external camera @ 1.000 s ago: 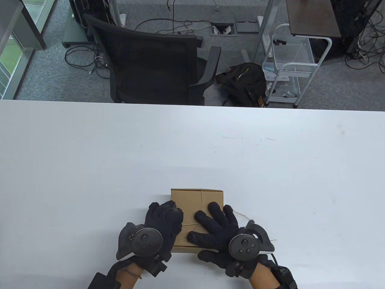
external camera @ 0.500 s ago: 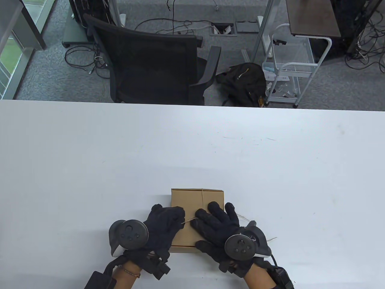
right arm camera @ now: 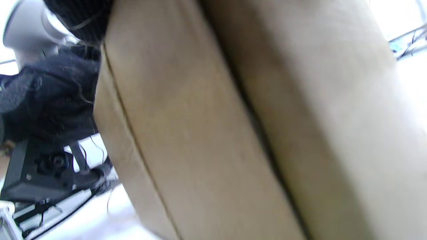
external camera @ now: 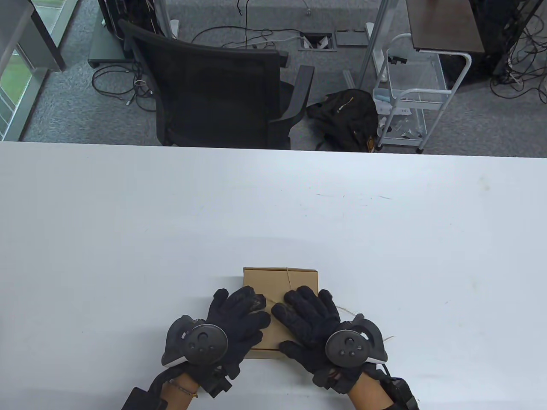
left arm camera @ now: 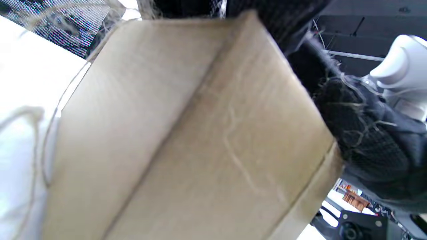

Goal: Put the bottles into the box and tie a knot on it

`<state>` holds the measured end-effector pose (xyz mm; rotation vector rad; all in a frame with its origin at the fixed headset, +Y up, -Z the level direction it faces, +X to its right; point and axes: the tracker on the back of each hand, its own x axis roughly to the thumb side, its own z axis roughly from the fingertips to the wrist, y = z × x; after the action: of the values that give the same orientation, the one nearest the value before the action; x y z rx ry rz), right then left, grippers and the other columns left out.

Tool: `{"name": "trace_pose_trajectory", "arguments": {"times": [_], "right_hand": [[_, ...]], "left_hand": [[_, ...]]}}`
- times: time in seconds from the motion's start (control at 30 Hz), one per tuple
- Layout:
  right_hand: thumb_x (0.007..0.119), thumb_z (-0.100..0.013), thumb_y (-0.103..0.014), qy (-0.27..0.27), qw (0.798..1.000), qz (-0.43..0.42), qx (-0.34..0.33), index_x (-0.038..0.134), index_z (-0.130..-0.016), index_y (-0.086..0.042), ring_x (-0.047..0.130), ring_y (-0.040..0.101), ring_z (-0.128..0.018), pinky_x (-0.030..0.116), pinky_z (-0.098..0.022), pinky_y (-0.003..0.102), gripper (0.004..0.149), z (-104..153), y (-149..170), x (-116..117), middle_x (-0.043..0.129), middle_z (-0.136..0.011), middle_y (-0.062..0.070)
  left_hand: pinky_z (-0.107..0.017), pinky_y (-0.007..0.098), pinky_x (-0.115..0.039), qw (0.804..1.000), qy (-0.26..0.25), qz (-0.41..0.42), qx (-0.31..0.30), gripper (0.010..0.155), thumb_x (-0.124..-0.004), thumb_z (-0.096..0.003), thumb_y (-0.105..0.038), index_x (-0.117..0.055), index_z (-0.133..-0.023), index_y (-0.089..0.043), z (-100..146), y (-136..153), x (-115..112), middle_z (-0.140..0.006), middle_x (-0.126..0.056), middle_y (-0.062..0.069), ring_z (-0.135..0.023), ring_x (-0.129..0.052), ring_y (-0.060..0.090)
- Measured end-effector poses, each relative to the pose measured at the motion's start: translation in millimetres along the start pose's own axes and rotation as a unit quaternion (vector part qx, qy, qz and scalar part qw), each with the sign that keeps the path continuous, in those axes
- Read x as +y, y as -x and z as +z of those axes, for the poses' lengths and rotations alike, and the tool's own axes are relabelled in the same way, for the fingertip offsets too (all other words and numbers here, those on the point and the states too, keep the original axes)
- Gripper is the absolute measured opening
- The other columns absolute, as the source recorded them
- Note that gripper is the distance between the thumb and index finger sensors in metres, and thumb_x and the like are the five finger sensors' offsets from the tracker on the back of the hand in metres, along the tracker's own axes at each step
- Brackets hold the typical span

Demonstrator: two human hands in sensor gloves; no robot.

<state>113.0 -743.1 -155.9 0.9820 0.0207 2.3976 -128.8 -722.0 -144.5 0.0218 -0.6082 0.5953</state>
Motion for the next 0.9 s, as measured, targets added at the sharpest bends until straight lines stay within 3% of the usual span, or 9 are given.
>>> {"name": "trace_pose_trajectory", "arguments": {"times": [0.13, 0.23, 0.33, 0.43, 0.53, 0.63, 0.77, 0.83, 0.9], "right_hand": [[0.064, -0.048, -0.058, -0.014, 1.000, 0.000, 0.008, 0.054, -0.111, -0.025, 0.020, 0.039, -0.104, 0.017, -0.066, 0.074, 0.072, -1.0, 0.4, 0.8, 0.030, -0.118, 0.012], [0.064, -0.048, -0.059, -0.016, 1.000, 0.003, 0.017, 0.054, -0.111, -0.026, 0.021, 0.038, -0.104, 0.018, -0.066, 0.073, 0.072, -1.8, -0.5, -0.6, 0.031, -0.118, 0.011], [0.064, -0.048, -0.059, -0.016, 1.000, 0.020, 0.015, 0.055, -0.111, -0.026, 0.023, 0.039, -0.104, 0.019, -0.066, 0.074, 0.072, -3.2, -4.2, -1.1, 0.033, -0.118, 0.012], [0.064, -0.048, -0.059, -0.017, 0.999, 0.023, 0.015, 0.055, -0.111, -0.026, 0.023, 0.040, -0.104, 0.018, -0.066, 0.074, 0.072, -4.3, -5.4, -1.0, 0.033, -0.118, 0.012], [0.064, -0.048, -0.059, -0.019, 0.999, 0.022, 0.015, 0.056, -0.111, -0.025, 0.023, 0.039, -0.104, 0.018, -0.066, 0.074, 0.072, -5.0, -5.4, -1.3, 0.034, -0.118, 0.012], [0.064, -0.047, -0.059, -0.017, 0.999, 0.027, 0.010, 0.056, -0.110, -0.025, 0.024, 0.040, -0.103, 0.018, -0.066, 0.074, 0.072, -4.9, -5.3, -1.0, 0.035, -0.118, 0.012], [0.064, -0.047, -0.059, -0.017, 0.999, 0.025, 0.010, 0.056, -0.110, -0.025, 0.023, 0.040, -0.103, 0.019, -0.066, 0.074, 0.072, -5.5, -6.3, -0.7, 0.035, -0.118, 0.011], [0.063, -0.047, -0.059, -0.018, 0.999, 0.025, 0.009, 0.055, -0.110, -0.025, 0.023, 0.039, -0.104, 0.020, -0.066, 0.075, 0.072, -4.9, -5.7, -0.6, 0.037, -0.119, 0.006], [0.063, -0.047, -0.058, -0.019, 1.000, 0.014, 0.011, 0.054, -0.110, -0.023, 0.022, 0.039, -0.104, 0.020, -0.066, 0.075, 0.073, -4.1, -3.9, 0.0, 0.038, -0.119, 0.002]], "left_hand": [[-0.068, 0.083, -0.039, 0.998, 0.009, 0.056, -0.006, 0.050, -0.088, -0.0464, -0.042, -0.092, -0.091, -0.021, -0.9, 8.0, 5.9, -0.117, -0.079, 0.012, -0.114, -0.059, 0.046], [-0.068, 0.083, -0.039, 0.991, -0.009, 0.136, -0.008, 0.052, -0.087, -0.0470, -0.043, -0.090, -0.094, -0.021, 0.1, 18.4, 12.8, -0.108, -0.090, 0.013, -0.111, -0.066, 0.047], [-0.068, 0.083, -0.042, 0.978, -0.074, 0.192, 0.021, 0.054, -0.087, -0.0482, -0.041, -0.085, -0.099, -0.022, 3.7, 26.7, 20.3, -0.106, -0.090, 0.014, -0.107, -0.073, 0.047], [-0.069, 0.081, -0.046, 0.975, -0.130, 0.163, 0.075, 0.062, -0.087, -0.0487, -0.041, -0.075, -0.106, -0.023, 4.8, 29.5, 24.3, -0.112, -0.081, 0.017, -0.106, -0.069, 0.051], [-0.069, 0.079, -0.048, 0.983, -0.095, 0.034, 0.151, 0.076, -0.088, -0.0474, -0.048, -0.065, -0.113, -0.018, -2.6, 26.4, 22.7, -0.119, -0.065, 0.025, -0.107, -0.059, 0.058], [-0.070, 0.079, -0.045, 0.985, -0.066, -0.024, 0.155, 0.069, -0.089, -0.0470, -0.047, -0.075, -0.108, -0.018, -10.6, 22.0, 12.2, -0.124, -0.054, 0.026, -0.110, -0.047, 0.061], [-0.070, 0.080, -0.042, 0.990, -0.063, -0.028, 0.125, 0.045, -0.088, -0.0486, -0.032, -0.086, -0.091, -0.016, -16.0, 11.5, 5.5, -0.118, -0.068, 0.020, -0.111, -0.052, 0.057], [-0.069, 0.081, -0.040, 0.995, -0.057, -0.033, 0.079, 0.044, -0.081, -0.0505, -0.035, -0.081, -0.093, -0.022, -14.9, 5.8, 6.9, -0.114, -0.078, 0.016, -0.111, -0.062, 0.052], [-0.069, 0.081, -0.039, 0.994, -0.072, 0.049, 0.071, 0.045, -0.077, -0.0517, -0.035, -0.075, -0.096, -0.024, -13.1, 3.5, 15.2, -0.099, -0.095, 0.012, -0.106, -0.075, 0.047]]}}
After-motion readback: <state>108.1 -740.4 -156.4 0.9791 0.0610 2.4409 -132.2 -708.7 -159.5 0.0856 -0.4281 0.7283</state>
